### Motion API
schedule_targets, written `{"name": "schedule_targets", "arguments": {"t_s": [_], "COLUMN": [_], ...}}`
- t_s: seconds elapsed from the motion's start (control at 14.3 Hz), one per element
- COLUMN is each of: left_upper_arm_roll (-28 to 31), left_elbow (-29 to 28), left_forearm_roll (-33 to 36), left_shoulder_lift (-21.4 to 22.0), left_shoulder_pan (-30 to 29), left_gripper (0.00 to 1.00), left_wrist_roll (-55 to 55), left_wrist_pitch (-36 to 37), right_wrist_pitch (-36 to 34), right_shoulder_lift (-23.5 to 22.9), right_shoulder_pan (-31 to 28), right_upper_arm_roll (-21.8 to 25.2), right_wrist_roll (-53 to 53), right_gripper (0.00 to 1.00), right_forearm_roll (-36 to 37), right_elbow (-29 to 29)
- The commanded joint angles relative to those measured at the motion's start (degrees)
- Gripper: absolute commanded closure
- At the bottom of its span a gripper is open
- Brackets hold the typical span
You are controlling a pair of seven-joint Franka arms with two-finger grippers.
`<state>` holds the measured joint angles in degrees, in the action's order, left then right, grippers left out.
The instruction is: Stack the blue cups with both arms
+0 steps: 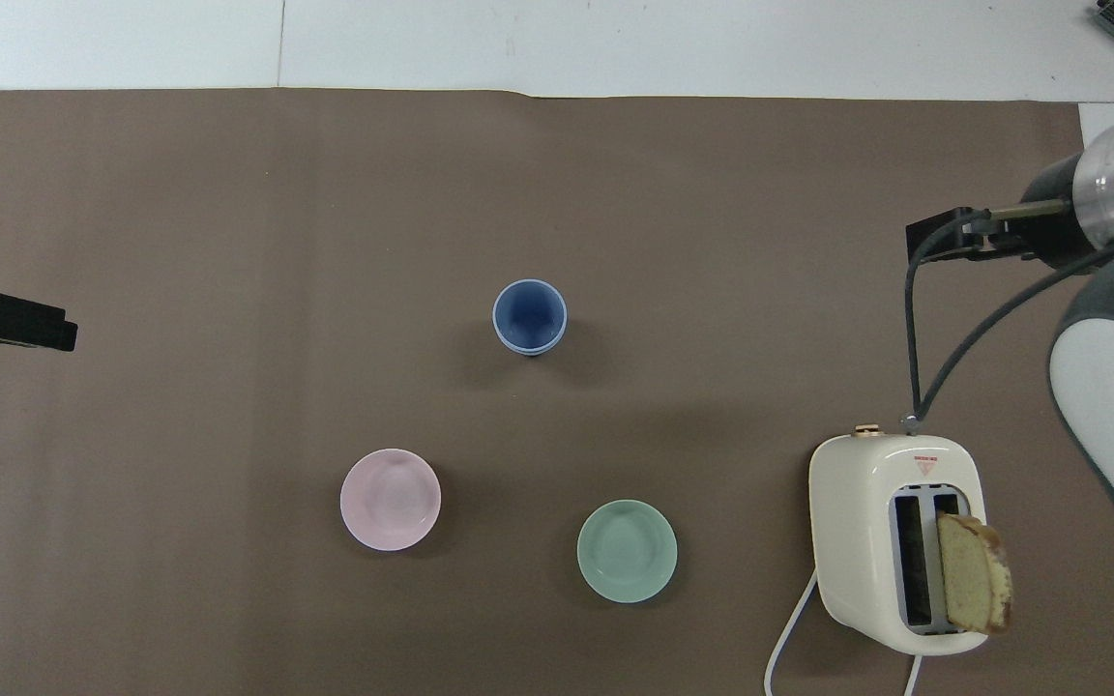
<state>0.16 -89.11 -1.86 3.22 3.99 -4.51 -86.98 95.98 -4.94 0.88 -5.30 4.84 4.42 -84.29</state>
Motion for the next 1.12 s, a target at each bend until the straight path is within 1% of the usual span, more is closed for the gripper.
{"name": "schedule_targets", "arguments": {"t_s": [0.0, 0.14, 0.28, 0.49, 0.63, 0.77, 0.84, 1.05], "left_upper_arm_roll": [-0.25, -0.25, -0.25, -0.07, 0.28, 0.37, 0.37, 0.19], "left_elbow": [0.34, 0.34, 0.34, 0.34, 0.17, 0.17, 0.08, -0.27], "left_forearm_roll": [-0.60, -0.60, -0.51, -0.16, -0.16, -0.16, -0.16, -0.16], "left_shoulder_lift": [0.38, 0.38, 0.47, 0.38, 0.82, 0.82, 0.64, 0.38], "left_shoulder_pan": [-0.74, -0.74, -0.82, -0.13, -0.82, -0.82, -0.82, -0.39], "left_gripper": [0.00, 0.00, 0.00, 0.00, 0.00, 0.00, 0.00, 0.00], "left_wrist_roll": [-0.15, -0.15, -0.23, -0.15, -0.15, -0.23, -0.15, 0.03], "left_wrist_pitch": [1.03, 1.03, 1.29, 1.29, 3.56, 2.96, 1.92, 0.41], "right_wrist_pitch": [-0.44, -1.83, -2.81, -4.39, -4.22, -4.22, -4.48, -5.10], "right_shoulder_lift": [1.68, 2.83, 2.92, 2.92, 2.92, 2.92, 3.00, 3.00], "right_shoulder_pan": [-0.44, 0.09, 0.09, 0.00, 0.09, 0.00, 0.00, 0.00], "right_upper_arm_roll": [1.51, 2.05, 2.31, 2.49, 2.40, 2.05, 2.22, 2.49], "right_wrist_roll": [-1.76, -1.77, -1.76, -1.85, -1.68, -1.50, -1.41, -1.85], "right_gripper": [0.00, 0.00, 0.00, 0.00, 0.00, 0.00, 0.00, 0.00], "right_forearm_roll": [1.48, 1.04, -1.16, -1.25, -1.34, -2.47, -5.35, -5.83], "right_elbow": [-0.87, -1.40, -1.40, -1.14, -1.14, -1.14, -1.22, -1.31]}}
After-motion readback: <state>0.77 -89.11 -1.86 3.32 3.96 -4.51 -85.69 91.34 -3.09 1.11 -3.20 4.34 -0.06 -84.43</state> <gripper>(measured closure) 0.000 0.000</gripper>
